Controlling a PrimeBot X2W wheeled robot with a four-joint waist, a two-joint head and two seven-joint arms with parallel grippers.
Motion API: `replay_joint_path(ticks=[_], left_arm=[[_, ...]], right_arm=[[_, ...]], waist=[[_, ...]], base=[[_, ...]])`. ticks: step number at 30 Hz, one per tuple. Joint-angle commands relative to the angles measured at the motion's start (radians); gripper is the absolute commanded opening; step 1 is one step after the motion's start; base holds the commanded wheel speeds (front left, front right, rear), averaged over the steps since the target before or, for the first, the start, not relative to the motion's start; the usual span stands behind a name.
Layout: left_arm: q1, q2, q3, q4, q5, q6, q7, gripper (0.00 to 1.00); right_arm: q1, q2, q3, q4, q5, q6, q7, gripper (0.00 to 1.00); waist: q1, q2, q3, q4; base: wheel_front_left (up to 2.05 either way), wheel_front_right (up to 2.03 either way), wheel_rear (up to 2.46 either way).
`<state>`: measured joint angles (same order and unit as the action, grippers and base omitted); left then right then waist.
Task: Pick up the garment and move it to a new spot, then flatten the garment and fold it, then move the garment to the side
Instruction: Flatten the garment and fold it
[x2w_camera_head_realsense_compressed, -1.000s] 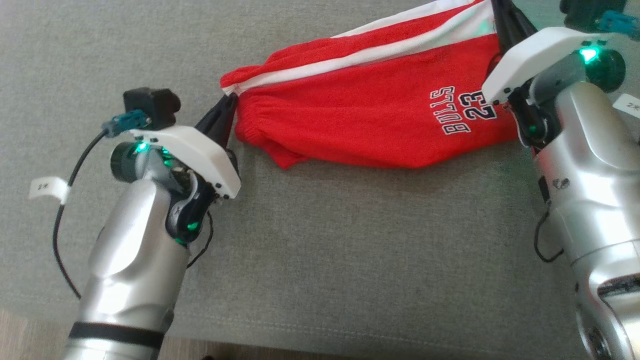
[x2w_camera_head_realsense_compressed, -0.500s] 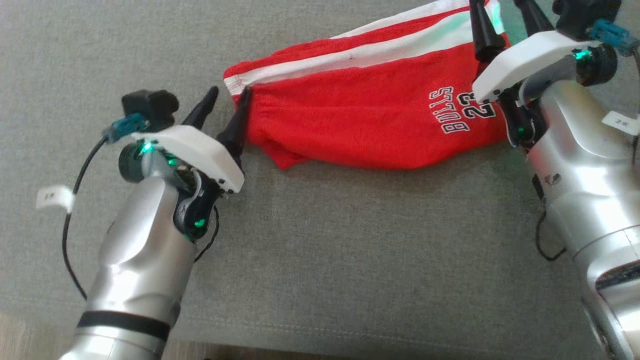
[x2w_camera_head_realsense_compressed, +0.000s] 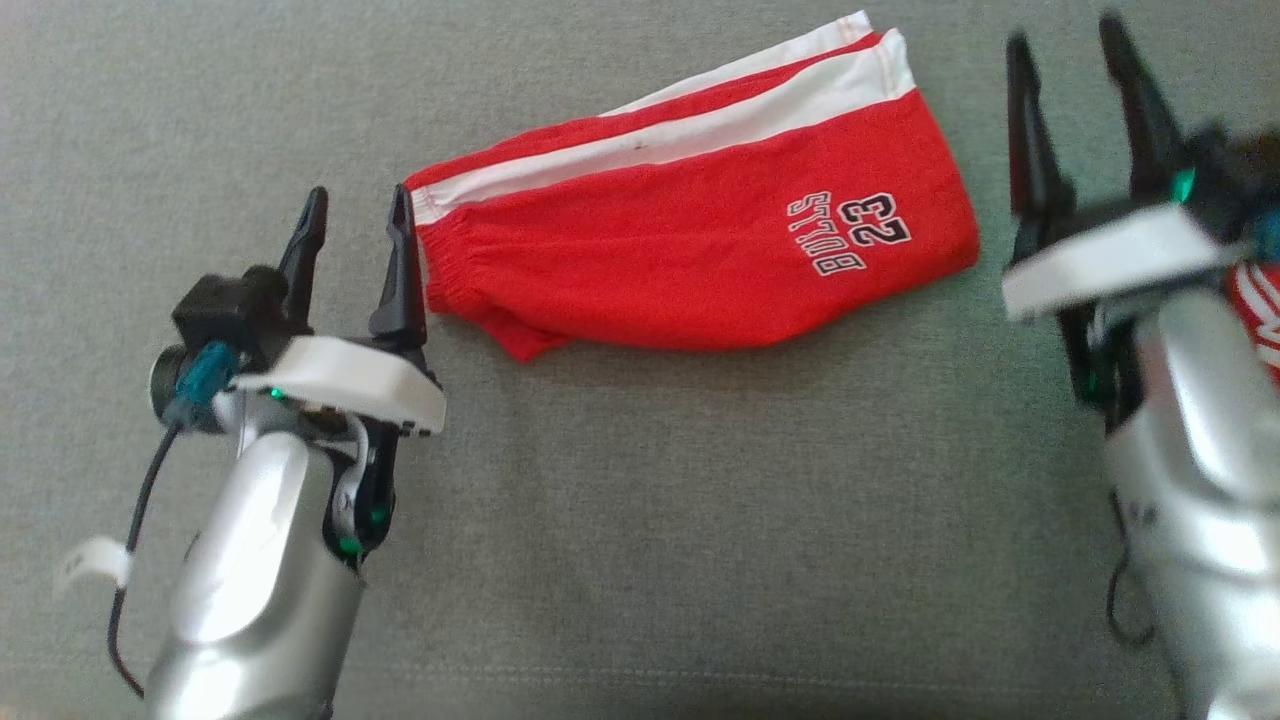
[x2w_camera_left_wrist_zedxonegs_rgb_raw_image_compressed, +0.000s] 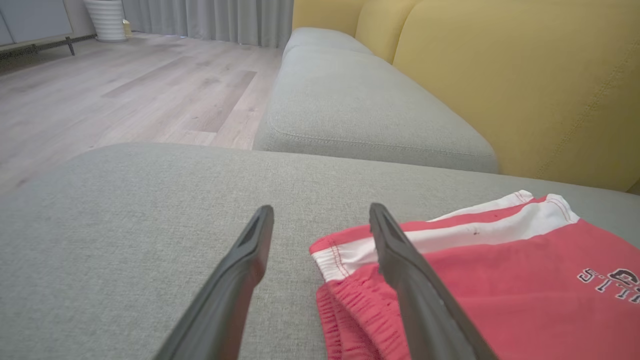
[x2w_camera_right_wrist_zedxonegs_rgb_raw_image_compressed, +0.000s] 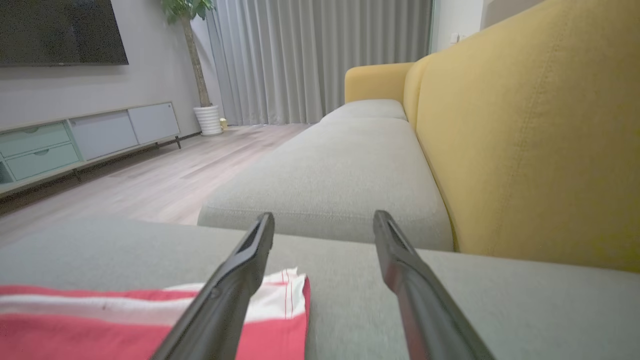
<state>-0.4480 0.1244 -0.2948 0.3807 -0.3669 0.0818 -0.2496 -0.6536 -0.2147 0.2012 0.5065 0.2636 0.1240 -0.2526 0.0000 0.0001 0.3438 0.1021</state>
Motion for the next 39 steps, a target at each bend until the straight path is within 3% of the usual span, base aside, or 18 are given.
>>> replay_joint_path(ticks=[1,12,22,30,39], left_arm=[[0.010,0.030,0.041,-0.053,0.017,0.011,-0.012,1.00],[0.147,0.057,0.021,-0.166,0.124,0.038,-0.012,1.00],[0.153,0.051,0.009,-0.160,0.141,0.030,-0.012,1.00],[0.148,0.047,0.011,-0.152,0.141,0.027,-0.012,1.00],[0.103,0.023,-0.001,-0.148,0.144,0.009,-0.012,1.00]], right_arm=[[0.038,0.021,0.001,-0.054,-0.019,0.007,-0.009,1.00],[0.375,0.113,-0.134,-0.358,-0.143,0.007,0.097,1.00],[0.460,0.139,-0.162,-0.472,-0.179,0.007,0.165,1.00],[0.467,0.147,-0.168,-0.483,-0.168,0.007,0.184,1.00],[0.278,0.118,-0.125,-0.252,-0.133,0.007,0.255,1.00]], waist=[[0.0000,-0.0001,-0.011,-0.011],[0.0000,-0.0001,-0.028,-0.033],[0.0000,-0.0001,-0.027,-0.034],[0.0000,-0.0001,-0.020,-0.030],[0.0000,-0.0001,0.027,0.016]], base=[[0.00,0.00,0.00],[0.00,0.00,0.00],[0.00,0.00,0.00],[0.00,0.00,0.00],[0.00,0.00,0.00]])
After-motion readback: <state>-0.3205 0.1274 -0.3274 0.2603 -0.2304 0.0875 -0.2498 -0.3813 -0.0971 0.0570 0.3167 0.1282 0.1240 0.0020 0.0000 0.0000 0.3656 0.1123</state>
